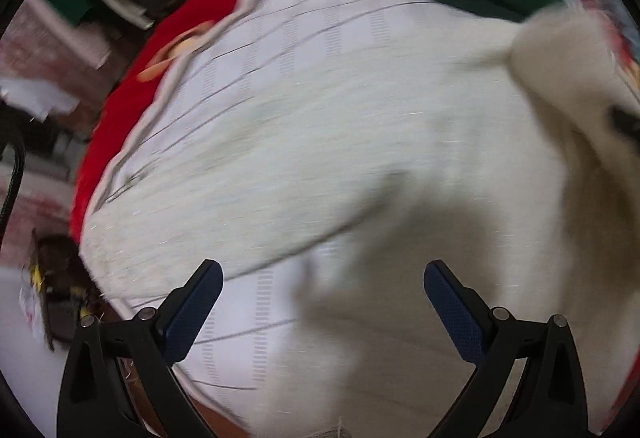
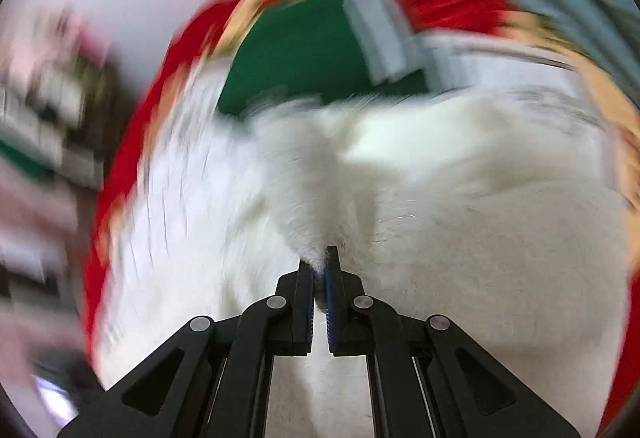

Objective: Fold large clothes

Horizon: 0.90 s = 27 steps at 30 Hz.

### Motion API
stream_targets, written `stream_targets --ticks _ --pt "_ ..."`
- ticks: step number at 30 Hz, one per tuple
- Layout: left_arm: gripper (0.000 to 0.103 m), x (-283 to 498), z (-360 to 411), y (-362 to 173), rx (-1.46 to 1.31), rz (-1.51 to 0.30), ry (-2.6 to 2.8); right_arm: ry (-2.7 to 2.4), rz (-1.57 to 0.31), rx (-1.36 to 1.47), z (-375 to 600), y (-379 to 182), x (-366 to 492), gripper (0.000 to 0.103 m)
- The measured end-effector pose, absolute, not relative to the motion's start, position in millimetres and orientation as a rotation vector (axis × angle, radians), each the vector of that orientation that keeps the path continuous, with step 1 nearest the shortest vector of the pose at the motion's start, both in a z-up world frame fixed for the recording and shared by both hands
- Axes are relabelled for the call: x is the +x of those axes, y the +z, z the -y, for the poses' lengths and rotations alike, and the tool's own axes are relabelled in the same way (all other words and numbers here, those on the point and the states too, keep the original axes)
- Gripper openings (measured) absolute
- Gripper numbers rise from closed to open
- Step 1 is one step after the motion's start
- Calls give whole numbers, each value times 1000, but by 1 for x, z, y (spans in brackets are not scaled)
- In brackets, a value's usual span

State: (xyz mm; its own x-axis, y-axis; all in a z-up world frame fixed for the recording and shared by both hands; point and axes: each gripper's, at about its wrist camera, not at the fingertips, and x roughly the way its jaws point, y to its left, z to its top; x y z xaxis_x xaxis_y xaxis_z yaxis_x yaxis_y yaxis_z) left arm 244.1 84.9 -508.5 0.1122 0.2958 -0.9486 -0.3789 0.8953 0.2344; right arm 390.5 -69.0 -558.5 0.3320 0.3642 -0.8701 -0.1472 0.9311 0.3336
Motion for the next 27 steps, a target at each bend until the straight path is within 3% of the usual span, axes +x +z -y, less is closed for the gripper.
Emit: stream_targets --ticks 3,5,6,7,9,15,18,21,23,24,25,27 --pt "103 227 -114 -511 -84 -1390 548 452 -1340 12 10 -608 385 10" --pt "103 221 -126 -508 -106 -1398 559 499 -1413 31 11 -620 385 16" --pt "103 219 -127 -506 -116 -1396 559 515 -1418 87 23 -617 382 36" --pt "103 219 -126 -503 -126 -1395 552 530 -1425 171 41 -609 379 65" --pt "103 225 -120 -495 -149 -1384 522 518 -1419 304 80 -593 370 83" --pt "103 275 -69 -483 -141 -1303 365 120 -1411 462 235 -579 341 83" --pt "103 310 -42 -491 -68 -1245 323 -97 -1492 329 289 -611 338 83" --pt "103 343 -21 -510 20 -1221 296 -173 -1643 218 316 -654 338 76" --pt "103 358 -12 -527 35 -1262 275 -162 -1624 226 327 -668 341 71" --pt "103 365 -11 -541 60 -1284 292 -175 -1597 223 331 -670 342 66" --pt "103 370 -14 -553 78 -1314 308 -224 -1567 218 339 -672 342 51" --pt "103 370 -25 -562 49 -1353 322 -332 -1567 338 368 -688 337 36"
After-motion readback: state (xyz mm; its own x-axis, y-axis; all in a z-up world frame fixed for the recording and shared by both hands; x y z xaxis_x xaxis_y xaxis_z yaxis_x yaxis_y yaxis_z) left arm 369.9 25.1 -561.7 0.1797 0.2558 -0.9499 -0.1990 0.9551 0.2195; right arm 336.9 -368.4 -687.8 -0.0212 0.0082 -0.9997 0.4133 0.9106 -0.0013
